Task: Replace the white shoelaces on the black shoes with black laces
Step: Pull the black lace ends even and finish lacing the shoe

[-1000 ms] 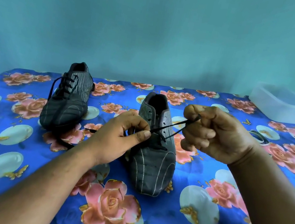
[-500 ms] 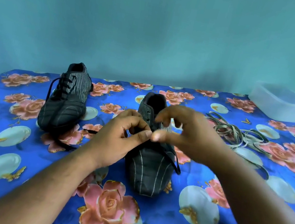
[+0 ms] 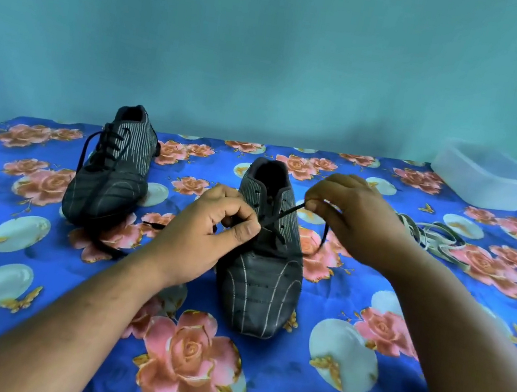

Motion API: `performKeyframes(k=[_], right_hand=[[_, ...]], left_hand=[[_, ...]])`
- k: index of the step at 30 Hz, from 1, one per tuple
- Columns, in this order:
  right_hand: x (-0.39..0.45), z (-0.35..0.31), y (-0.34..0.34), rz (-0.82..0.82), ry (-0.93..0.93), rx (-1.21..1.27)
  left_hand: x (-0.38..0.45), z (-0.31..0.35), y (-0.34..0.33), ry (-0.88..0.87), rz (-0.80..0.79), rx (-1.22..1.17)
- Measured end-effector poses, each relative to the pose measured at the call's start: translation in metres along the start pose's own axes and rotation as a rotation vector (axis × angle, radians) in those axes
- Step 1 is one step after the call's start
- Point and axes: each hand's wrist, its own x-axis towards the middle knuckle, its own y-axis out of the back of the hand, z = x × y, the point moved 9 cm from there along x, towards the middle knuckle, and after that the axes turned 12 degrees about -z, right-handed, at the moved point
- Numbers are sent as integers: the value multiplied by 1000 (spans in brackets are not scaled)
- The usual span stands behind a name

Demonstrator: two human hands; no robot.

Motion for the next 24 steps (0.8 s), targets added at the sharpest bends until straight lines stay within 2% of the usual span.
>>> performKeyframes(k=[5,7,9,12,14,16,21,24], right_hand=[[-20,84,10,122,-379,-86],[-24,98,12,136,-445,-9],[-18,84,12,142,-364,141],[-3,17,7,61,-122,278],[3,-27,-2,-15,20,259],[6,-50,-16,-64,105,135],[5,-46,-16,-63,129,29],[0,-23,-11,-34,37,-187]], left_hand=[[1,-2,0,-8,-16,-6],[0,-3,1,-6,-12,-13],[0,-6,2,7,3,-27],[-1,-8,4,30,33,-51],[0,-5,5,31,46,-56],[0,-3,6,21,48,-40],[1,-4,4,26,39,-41],[2,-4,-1,5,6,-26]])
